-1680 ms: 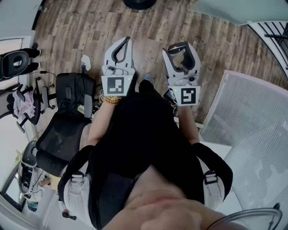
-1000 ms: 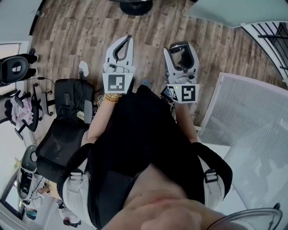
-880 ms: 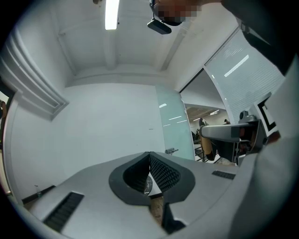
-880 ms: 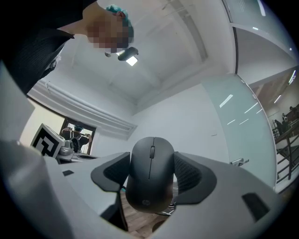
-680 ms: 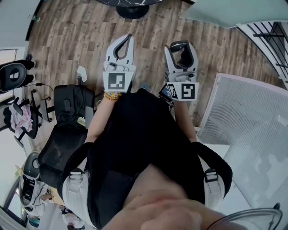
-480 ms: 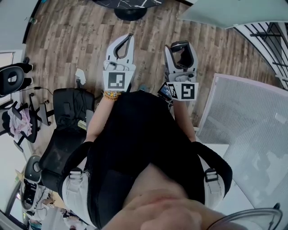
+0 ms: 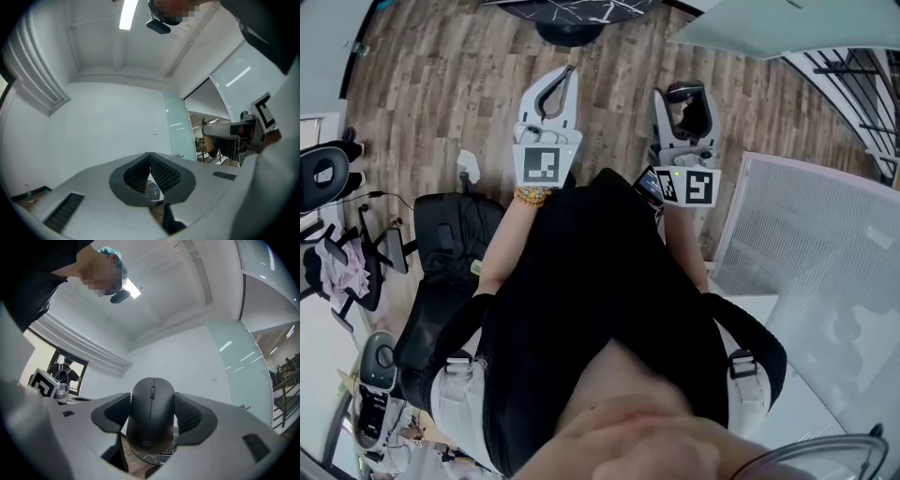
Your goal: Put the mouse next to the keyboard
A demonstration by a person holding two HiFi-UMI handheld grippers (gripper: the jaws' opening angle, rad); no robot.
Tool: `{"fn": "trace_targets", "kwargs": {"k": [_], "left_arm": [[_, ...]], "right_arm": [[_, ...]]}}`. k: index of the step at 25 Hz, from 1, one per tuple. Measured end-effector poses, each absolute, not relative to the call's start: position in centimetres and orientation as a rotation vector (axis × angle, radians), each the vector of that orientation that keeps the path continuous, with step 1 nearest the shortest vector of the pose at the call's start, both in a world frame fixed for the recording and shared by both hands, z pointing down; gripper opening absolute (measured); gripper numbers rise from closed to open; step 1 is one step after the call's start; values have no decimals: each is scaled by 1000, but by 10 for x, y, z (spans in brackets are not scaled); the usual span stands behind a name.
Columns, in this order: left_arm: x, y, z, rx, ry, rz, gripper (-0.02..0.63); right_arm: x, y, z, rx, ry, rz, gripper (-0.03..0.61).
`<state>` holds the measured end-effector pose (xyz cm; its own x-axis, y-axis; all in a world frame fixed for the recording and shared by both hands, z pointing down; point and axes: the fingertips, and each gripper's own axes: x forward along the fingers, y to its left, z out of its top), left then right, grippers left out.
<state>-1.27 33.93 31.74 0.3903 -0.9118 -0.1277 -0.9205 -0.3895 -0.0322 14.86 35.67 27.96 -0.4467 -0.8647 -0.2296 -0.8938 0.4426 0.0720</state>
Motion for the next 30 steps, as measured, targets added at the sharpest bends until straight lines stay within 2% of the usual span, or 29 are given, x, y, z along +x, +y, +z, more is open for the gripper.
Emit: {"fn": "trace_targets", "kwargs": {"k": [15, 30], "left_arm": [[-42, 286, 322, -2543, 1672, 128, 14], [-28, 162, 319, -2485, 1667, 2, 14]], "right_arm": [[147, 300, 279, -1647, 2480, 306, 293], [176, 154, 287, -1638, 2397, 243, 293]]}}
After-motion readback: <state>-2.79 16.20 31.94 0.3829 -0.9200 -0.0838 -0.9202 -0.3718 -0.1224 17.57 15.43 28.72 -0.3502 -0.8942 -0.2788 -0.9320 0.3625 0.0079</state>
